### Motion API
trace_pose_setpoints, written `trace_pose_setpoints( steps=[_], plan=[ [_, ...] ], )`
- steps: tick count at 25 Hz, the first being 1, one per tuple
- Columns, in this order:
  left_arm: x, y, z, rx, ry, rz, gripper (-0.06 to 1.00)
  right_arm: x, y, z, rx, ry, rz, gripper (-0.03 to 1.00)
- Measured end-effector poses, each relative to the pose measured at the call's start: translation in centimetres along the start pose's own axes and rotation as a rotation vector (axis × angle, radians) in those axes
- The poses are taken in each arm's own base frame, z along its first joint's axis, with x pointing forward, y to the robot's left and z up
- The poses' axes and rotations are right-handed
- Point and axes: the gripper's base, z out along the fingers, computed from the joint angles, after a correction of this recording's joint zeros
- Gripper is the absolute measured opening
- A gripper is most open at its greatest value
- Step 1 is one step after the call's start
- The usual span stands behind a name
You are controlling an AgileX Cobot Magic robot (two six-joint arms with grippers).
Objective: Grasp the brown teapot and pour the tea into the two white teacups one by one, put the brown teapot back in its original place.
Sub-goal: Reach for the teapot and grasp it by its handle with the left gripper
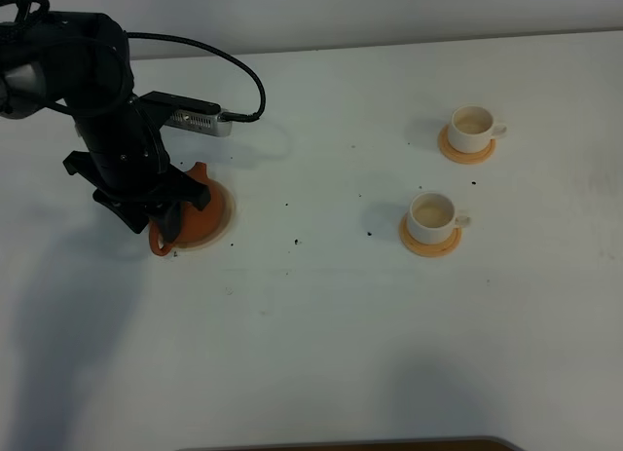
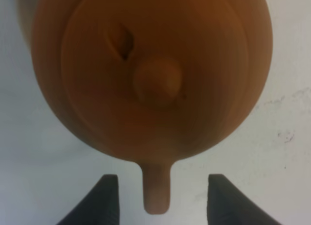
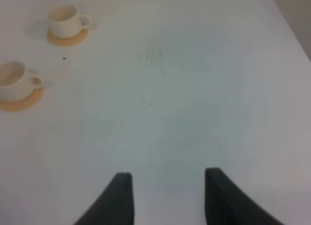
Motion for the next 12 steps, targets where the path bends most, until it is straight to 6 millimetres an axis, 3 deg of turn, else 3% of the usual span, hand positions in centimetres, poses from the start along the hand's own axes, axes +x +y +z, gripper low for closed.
trace_pose_setpoints(
  steps=[12],
  plan=[
    [0.0,0.0,0.0,0.0,0.0,0.0,0.28,0.0,0.0,0.0,0.0,0.0,0.0,0.38]
  ],
)
